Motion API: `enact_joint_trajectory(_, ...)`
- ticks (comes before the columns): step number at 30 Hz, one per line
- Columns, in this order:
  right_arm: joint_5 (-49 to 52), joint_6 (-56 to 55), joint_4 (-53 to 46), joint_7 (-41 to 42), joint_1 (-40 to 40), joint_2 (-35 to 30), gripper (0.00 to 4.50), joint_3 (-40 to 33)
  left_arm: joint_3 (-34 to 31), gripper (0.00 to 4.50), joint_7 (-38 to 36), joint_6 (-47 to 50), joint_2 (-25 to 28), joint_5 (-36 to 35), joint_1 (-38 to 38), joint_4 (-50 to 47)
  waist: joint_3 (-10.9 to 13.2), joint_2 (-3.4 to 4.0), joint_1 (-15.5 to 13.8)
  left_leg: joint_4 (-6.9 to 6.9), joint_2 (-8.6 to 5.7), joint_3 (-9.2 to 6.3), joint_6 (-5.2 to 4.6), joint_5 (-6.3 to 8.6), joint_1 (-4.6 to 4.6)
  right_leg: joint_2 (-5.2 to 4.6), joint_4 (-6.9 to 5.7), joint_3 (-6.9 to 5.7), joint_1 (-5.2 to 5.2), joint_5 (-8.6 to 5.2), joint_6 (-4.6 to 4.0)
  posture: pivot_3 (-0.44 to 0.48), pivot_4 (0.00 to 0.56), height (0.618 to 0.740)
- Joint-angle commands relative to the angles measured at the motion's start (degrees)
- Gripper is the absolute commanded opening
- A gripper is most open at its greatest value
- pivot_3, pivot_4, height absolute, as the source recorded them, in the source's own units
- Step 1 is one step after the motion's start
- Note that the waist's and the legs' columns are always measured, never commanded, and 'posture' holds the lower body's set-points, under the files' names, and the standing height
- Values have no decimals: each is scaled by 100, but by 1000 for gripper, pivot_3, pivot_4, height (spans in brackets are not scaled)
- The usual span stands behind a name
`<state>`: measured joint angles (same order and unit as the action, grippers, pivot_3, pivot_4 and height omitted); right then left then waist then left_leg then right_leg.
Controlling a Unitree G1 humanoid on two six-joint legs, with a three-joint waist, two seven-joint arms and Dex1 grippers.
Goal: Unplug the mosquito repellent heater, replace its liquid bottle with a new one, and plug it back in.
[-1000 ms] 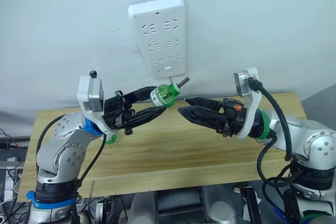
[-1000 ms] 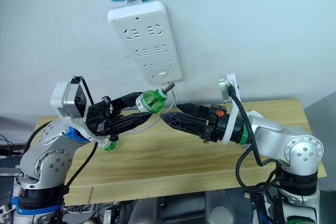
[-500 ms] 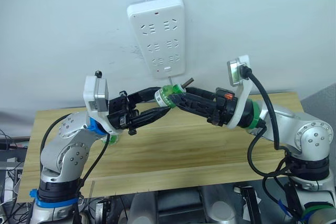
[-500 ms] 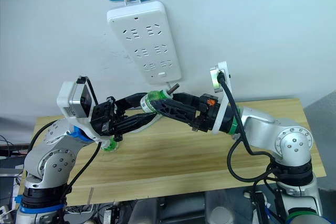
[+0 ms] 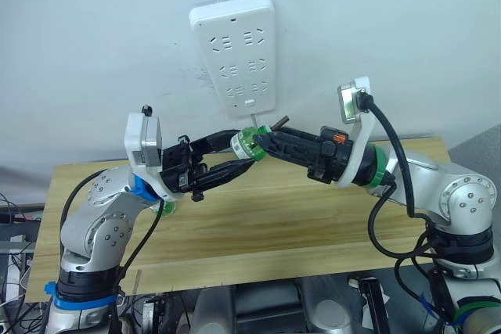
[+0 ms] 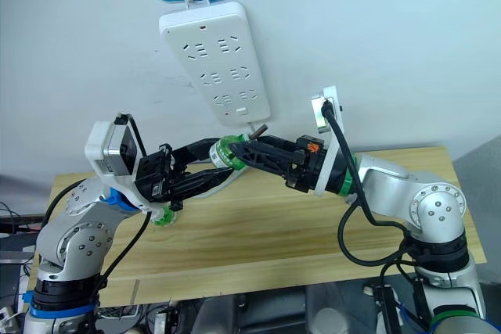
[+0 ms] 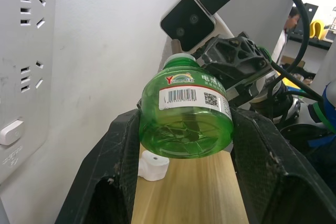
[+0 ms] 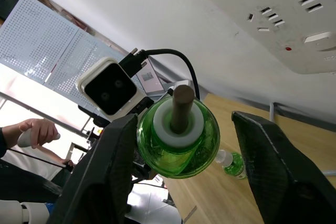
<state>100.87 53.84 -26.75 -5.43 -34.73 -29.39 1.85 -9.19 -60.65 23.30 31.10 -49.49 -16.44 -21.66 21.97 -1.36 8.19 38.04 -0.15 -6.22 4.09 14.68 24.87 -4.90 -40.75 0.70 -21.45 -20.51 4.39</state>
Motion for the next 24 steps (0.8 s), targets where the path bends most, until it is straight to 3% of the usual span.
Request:
enact_joint_trajectory(1, 195, -118, -151, 13, -44, -50, 2941, -8, -1, 2247, -28, -71, -24, -77, 2, -175, 0, 0, 0, 0, 0, 0, 0, 0, 0, 0, 0, 0, 0, 0, 0, -207, 343, 740)
enact_joint_trajectory(7, 213, -172, -170, 46, -29, -113, 940, 8, -3, 2247, -18, -30, -10, -91, 3, -162, 0, 0, -2, 0, 0, 0, 0, 0, 0, 0, 1, 0, 0, 0, 0, -206, 341, 740)
enact_joint_trajectory(8, 212, -182, -171, 55, -27, -123, 823, 12, -1, 2247, -13, -21, -4, -89, 5, -158, 0, 0, -2, 0, 0, 0, 0, 0, 0, 0, 1, 0, 0, 0, 0, -206, 340, 740)
enact_joint_trajectory(21, 258, -250, -267, 195, 22, -207, 830, 31, -75, 2247, 262, 489, 120, -332, 31, -102, 0, 0, -2, 0, 0, 0, 0, 0, 0, 0, 1, 0, 0, 0, 0, -205, 337, 740)
enact_joint_trajectory(24, 248, -265, -290, 214, 38, -213, 830, 28, -105, 3247, 294, 704, 183, -503, 4, -109, 0, 0, -1, 0, 0, 0, 0, 0, 0, 0, 1, 0, 0, 0, 0, -205, 332, 740)
